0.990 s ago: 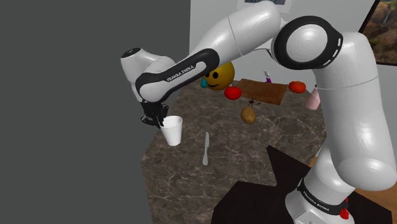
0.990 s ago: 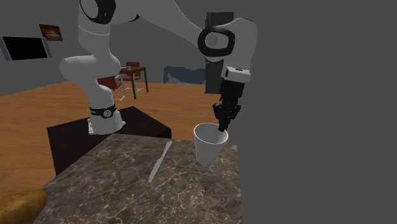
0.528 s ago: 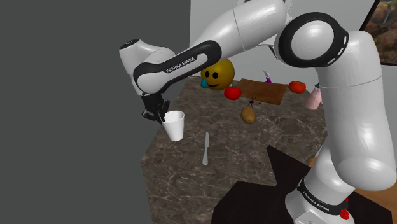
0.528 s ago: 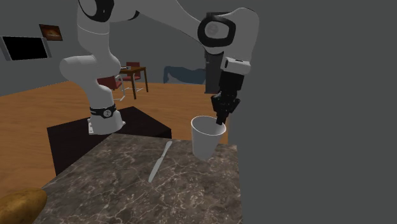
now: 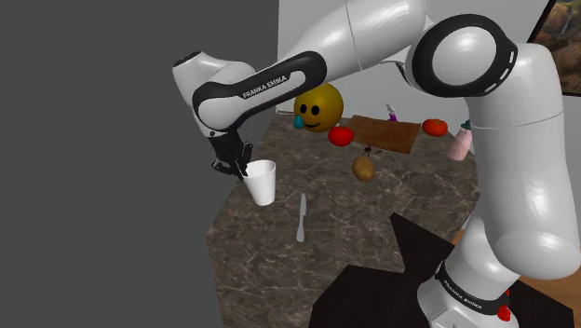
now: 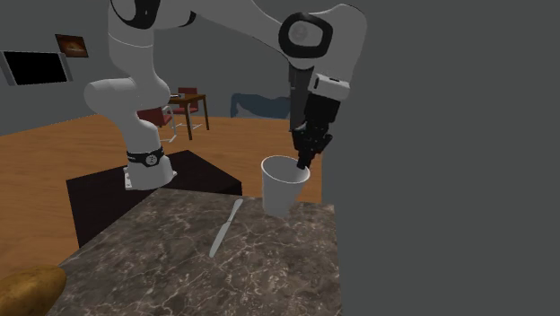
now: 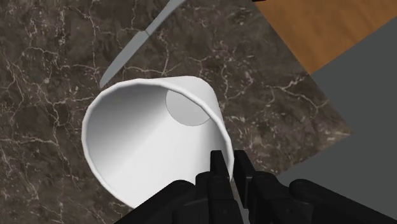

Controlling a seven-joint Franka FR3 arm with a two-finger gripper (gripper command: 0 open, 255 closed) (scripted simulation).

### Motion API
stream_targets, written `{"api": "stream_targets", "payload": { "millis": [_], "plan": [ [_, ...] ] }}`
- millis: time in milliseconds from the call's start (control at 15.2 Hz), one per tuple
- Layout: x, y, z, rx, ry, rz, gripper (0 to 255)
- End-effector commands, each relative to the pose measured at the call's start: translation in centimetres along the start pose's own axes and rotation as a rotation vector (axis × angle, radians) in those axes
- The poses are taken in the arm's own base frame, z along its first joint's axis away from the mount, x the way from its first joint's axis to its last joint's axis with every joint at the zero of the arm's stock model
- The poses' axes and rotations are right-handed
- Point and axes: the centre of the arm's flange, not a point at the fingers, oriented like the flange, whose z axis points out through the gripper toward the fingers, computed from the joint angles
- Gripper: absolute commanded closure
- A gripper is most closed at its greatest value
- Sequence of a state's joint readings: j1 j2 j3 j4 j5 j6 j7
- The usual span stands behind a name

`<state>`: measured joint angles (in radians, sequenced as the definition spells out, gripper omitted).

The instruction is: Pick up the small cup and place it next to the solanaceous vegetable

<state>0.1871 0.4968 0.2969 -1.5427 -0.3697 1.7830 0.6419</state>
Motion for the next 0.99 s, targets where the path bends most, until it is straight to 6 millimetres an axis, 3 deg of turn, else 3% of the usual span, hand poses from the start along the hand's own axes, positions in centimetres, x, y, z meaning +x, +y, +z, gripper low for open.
{"api": "stream_targets", "payload": {
  "millis": [0, 396, 924],
  "plan": [
    [1.8, 1.3, -7.8, 0.082, 0.128, 0.030, 255],
    [1.6, 2.2, -10.7, 0.082, 0.128, 0.030, 255],
    [1.4, 12.3, -7.6, 0.082, 0.128, 0.030, 255]
  ]
}}
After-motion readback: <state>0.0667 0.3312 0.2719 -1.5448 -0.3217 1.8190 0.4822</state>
